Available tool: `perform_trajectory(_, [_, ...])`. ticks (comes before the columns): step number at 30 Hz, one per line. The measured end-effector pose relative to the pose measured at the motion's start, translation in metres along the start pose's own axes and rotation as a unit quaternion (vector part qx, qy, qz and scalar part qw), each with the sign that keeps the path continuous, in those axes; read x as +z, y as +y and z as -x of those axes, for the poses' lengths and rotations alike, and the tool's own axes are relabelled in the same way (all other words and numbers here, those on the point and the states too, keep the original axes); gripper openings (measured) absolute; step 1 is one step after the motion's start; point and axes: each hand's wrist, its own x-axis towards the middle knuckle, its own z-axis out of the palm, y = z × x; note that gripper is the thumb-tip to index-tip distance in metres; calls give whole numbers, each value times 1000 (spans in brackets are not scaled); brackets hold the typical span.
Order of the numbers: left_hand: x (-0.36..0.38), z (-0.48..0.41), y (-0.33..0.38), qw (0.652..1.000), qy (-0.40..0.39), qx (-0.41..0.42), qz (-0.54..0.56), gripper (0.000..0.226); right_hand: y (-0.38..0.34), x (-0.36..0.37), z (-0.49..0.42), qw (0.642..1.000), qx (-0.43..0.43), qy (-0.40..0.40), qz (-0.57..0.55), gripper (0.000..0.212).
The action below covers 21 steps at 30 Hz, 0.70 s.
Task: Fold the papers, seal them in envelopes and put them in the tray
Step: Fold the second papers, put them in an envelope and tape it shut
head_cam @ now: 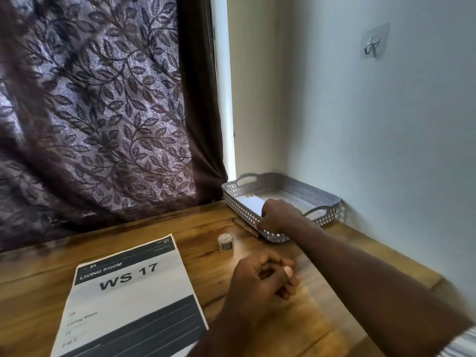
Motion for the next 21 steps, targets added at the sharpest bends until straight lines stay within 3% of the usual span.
perform_trajectory(2, [2, 7, 6, 1000, -10, 17, -2, 8, -3, 1, 5, 1000, 12, 3, 3, 23])
perform_trajectory(8, [-12, 31, 21, 997, -28, 69, -19, 9, -14, 1, 10, 998, -5, 43, 50, 35])
perform_trajectory(12, [-35, 44, 38, 995, -14, 99, -21, 10, -33, -8, 23, 984, -38, 153, 87, 45])
perform_trajectory(16, [-83, 52, 52, 990, 61, 119, -35, 12, -80, -2, 45, 940, -175, 288, 54, 27])
perform_trajectory(19, [-132, 59, 54, 981, 125, 128, -78, 14, -126, 31, 63, 919, -295, 260, 37, 11])
perform_trajectory(21, [-169, 65, 52, 972, 160, 127, -120, 15, -150, 58, 69, 926, -309, 218, -1, 12])
